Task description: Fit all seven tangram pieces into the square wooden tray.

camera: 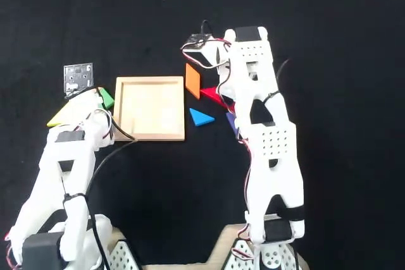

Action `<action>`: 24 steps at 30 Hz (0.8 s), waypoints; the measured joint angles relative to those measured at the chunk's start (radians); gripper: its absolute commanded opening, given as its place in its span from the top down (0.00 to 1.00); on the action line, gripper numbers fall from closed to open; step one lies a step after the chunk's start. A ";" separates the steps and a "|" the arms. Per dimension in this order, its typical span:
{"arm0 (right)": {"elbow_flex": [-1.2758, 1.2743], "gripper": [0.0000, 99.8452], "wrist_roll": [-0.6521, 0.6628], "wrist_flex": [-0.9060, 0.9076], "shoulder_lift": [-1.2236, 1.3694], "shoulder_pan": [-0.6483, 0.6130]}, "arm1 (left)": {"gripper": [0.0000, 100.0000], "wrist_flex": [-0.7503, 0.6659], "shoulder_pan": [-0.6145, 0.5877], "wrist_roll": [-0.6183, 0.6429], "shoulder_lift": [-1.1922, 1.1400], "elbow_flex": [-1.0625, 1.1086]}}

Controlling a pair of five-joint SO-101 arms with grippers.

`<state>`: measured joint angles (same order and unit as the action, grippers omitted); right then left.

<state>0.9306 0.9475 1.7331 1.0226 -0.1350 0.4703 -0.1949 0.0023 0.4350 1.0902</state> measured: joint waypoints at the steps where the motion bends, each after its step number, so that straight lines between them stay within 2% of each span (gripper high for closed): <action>1: 0.000 0.72 0.000 0.000 0.000 0.000 | 0.88 0.000 0.000 0.000 0.000 0.000; 8: -0.008 0.74 0.017 0.000 0.000 -0.011 | 0.88 0.000 0.000 0.000 0.000 0.000; 15: -0.071 0.99 0.038 0.000 -0.014 -0.014 | 0.88 0.000 0.000 0.000 0.000 0.000; 24: -0.110 0.99 0.038 0.000 -0.066 -0.025 | 0.88 -0.028 0.000 0.000 0.000 0.006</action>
<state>0.8201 0.9858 1.7331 0.9567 -0.1596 0.4427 -0.1949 0.0023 0.4350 1.0963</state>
